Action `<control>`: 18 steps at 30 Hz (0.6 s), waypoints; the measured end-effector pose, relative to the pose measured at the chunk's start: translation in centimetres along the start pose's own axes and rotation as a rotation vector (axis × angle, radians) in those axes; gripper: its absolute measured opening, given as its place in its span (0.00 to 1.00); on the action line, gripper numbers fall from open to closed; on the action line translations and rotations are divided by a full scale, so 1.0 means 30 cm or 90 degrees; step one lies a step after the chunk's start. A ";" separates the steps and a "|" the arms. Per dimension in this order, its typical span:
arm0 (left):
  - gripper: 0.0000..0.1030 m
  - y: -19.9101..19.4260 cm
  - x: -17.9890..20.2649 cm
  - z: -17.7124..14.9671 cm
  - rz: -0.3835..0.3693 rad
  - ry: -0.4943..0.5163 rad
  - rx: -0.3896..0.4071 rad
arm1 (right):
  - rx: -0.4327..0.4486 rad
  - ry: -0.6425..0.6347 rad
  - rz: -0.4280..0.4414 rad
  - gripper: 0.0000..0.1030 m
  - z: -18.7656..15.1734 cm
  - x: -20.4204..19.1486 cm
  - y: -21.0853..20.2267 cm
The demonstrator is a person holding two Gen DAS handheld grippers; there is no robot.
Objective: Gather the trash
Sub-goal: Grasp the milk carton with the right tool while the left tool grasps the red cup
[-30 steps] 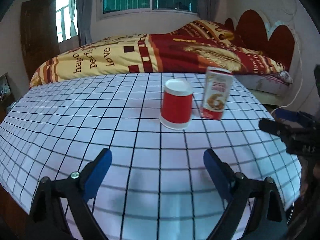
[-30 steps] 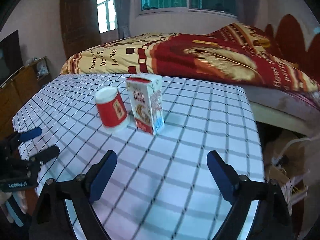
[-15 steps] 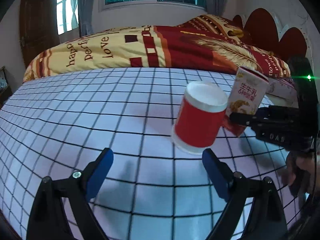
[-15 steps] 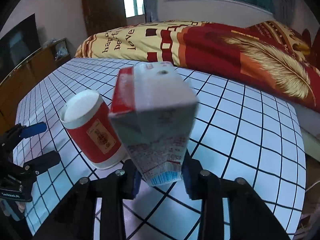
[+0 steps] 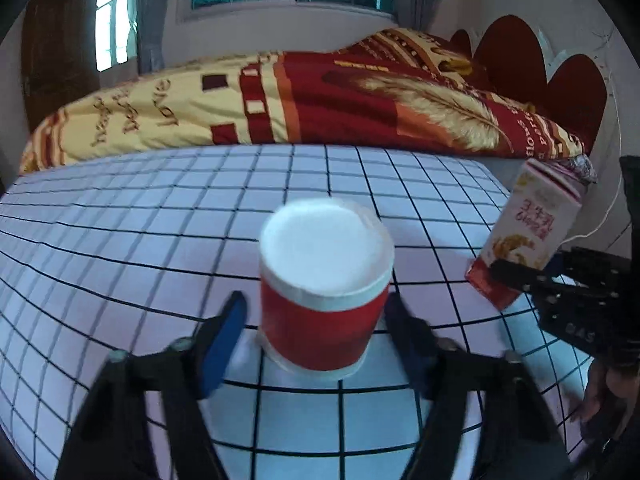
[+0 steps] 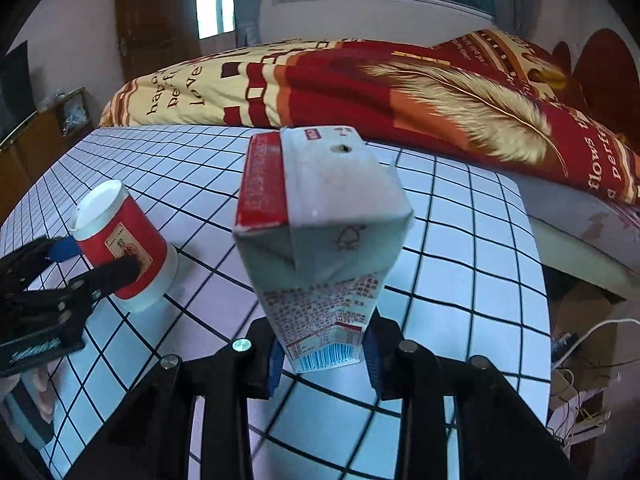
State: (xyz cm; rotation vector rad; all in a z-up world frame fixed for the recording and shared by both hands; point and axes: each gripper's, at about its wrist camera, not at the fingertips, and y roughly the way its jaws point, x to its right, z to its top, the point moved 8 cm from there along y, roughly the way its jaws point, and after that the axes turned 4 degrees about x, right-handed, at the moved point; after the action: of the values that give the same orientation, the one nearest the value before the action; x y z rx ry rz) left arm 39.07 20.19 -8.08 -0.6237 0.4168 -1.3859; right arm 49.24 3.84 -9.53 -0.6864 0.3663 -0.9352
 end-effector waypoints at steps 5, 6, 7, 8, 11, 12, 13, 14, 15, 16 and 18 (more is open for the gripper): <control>0.50 -0.048 0.041 -0.003 -0.010 0.031 0.013 | 0.008 0.015 -0.014 0.35 -0.028 0.032 -0.073; 0.50 -0.062 0.053 -0.005 -0.012 0.040 0.017 | 0.010 0.016 -0.017 0.34 -0.037 0.037 -0.093; 0.50 -0.079 0.068 -0.007 -0.015 0.049 0.023 | 0.012 0.019 -0.021 0.34 -0.046 0.042 -0.116; 0.50 -0.098 0.087 -0.011 -0.017 0.060 0.027 | 0.013 0.022 -0.024 0.34 -0.055 0.045 -0.137; 0.50 -0.157 0.147 -0.029 -0.035 0.079 0.032 | 0.019 0.033 -0.035 0.34 -0.089 0.055 -0.214; 0.50 -0.177 0.167 -0.035 -0.039 0.087 0.035 | 0.021 0.038 -0.038 0.34 -0.102 0.056 -0.243; 0.50 -0.202 0.187 -0.043 -0.041 0.096 0.039 | 0.024 0.042 -0.042 0.34 -0.119 0.058 -0.280; 0.50 -0.214 0.197 -0.044 -0.043 0.100 0.041 | 0.026 0.044 -0.046 0.34 -0.136 0.058 -0.313; 0.50 -0.238 0.214 -0.052 -0.050 0.101 0.041 | 0.028 0.045 -0.050 0.34 -0.153 0.056 -0.345; 0.50 -0.260 0.225 -0.059 -0.053 0.100 0.043 | 0.029 0.047 -0.054 0.34 -0.176 0.054 -0.388; 0.50 -0.301 0.242 -0.075 -0.061 0.096 0.046 | 0.033 0.047 -0.061 0.34 -0.213 0.048 -0.452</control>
State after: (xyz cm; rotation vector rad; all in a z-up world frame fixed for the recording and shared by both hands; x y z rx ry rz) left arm 31.81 12.08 -3.50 -0.4875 0.4599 -1.5377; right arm 38.16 -5.27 -4.98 -0.6280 0.3762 -1.0588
